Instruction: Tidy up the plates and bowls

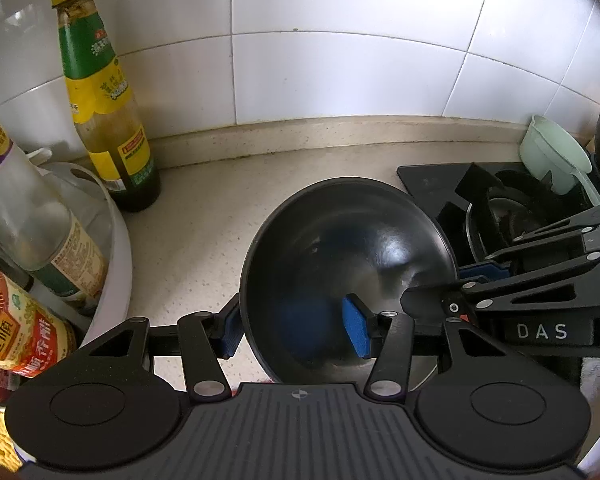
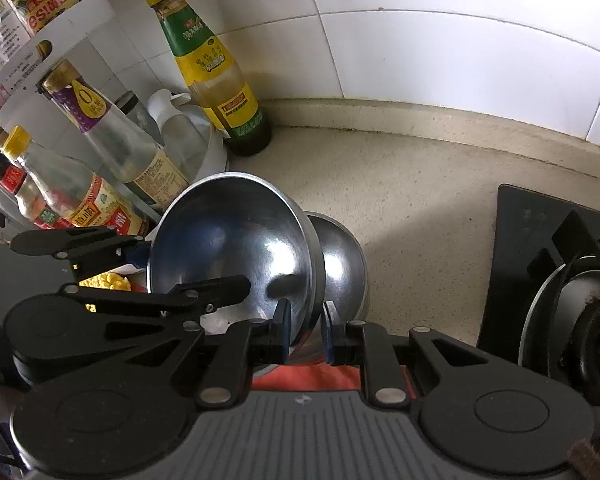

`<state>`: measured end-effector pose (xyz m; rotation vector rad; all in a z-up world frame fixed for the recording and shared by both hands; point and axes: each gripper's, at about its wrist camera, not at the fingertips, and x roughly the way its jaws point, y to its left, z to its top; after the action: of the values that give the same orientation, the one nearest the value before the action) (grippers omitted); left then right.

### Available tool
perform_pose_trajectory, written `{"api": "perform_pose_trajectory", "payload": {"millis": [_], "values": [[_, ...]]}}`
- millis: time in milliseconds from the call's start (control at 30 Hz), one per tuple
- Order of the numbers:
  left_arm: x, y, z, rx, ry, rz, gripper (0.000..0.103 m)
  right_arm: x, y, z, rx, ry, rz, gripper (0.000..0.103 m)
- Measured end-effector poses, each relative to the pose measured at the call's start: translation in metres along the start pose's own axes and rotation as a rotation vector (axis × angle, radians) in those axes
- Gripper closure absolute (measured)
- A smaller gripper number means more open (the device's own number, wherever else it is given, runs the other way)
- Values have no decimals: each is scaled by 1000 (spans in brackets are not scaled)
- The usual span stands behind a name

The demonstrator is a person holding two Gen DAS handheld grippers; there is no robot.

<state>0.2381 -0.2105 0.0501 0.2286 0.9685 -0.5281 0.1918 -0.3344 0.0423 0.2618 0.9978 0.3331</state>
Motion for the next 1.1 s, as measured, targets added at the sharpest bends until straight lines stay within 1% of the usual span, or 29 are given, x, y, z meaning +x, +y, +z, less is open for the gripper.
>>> {"api": "perform_pose_trajectory", "payload": {"millis": [700,1100], "values": [[7,2,-1,7,14,1,43,10,3,4,-6,15,-20,87],[9,3,-1,45,-7,39,44,15,10,4,-54,15,-49,87]]}}
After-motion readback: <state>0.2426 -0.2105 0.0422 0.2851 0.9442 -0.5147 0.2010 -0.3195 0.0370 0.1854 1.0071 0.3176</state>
